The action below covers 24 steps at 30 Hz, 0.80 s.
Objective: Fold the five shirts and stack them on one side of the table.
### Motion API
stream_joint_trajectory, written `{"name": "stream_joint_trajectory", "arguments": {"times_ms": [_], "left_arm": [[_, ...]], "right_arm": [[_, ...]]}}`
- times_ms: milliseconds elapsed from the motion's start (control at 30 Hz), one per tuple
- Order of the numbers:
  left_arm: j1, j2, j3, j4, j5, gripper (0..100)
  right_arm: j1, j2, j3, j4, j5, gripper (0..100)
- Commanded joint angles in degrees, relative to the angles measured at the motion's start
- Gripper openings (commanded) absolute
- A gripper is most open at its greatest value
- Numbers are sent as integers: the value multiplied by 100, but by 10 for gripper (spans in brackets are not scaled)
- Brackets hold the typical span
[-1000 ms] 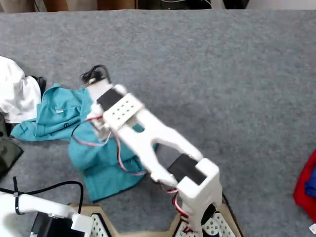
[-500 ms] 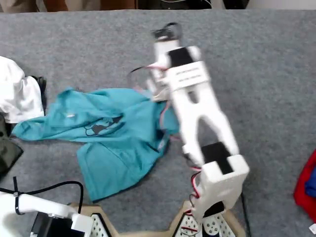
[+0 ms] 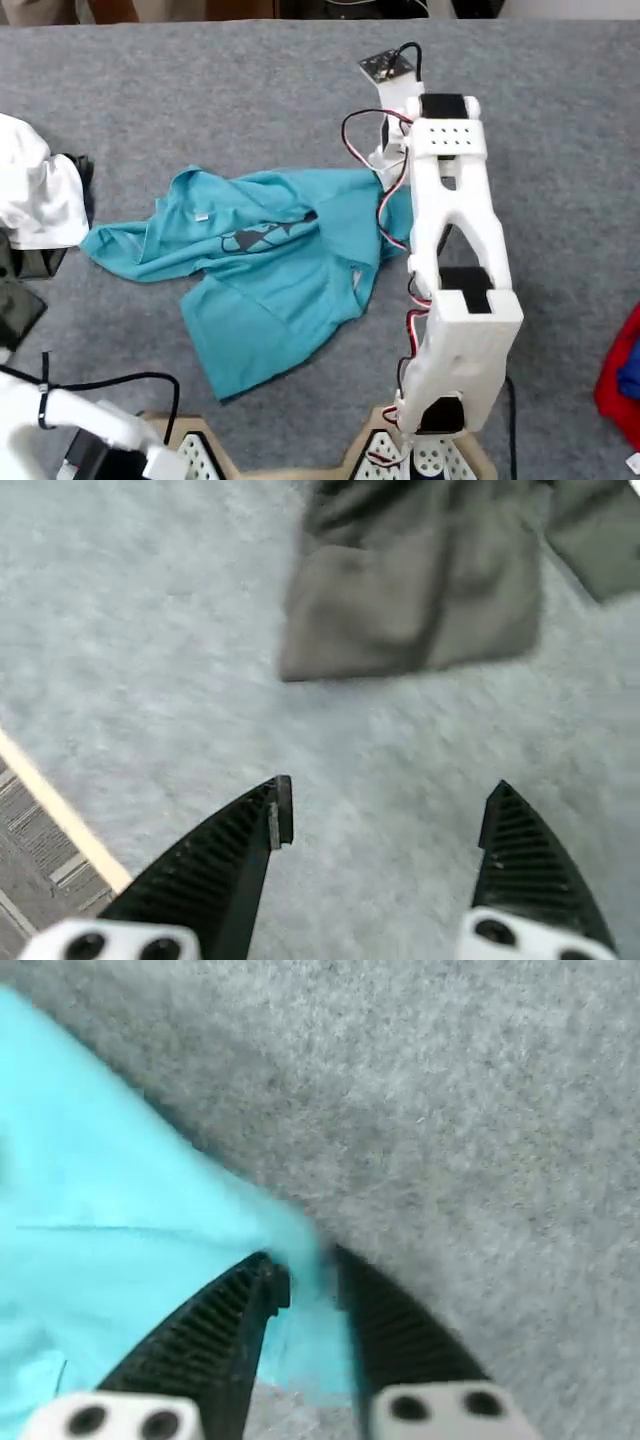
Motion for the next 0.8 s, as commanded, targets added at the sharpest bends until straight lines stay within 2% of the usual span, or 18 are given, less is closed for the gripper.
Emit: {"name": "stream_joint_trajectory", "arguments": {"times_ms": [0,67,133,300,400,567,767], "left_arm": [[633,-145,-79,378,-9,307],[1143,-145,-79,624,18,307],[1793,-145,-70,782,18,307],[3543,-92,-167,686,527,307],[4316,-92,-264,404,1037,307],[5134,-84,-273,79,1776,307],[5521,-66,-264,-484,2409,307]], "right_arm": [[154,-268,-347,-9,105,376],[163,-479,-435,308,105,442],[163,-734,-505,730,105,443],[119,-1288,-470,1916,62,373],[119,-1279,-374,2145,9,299],[31,-1270,690,2119,-879,180],[-215,-1270,1701,1943,-1679,120]]}}
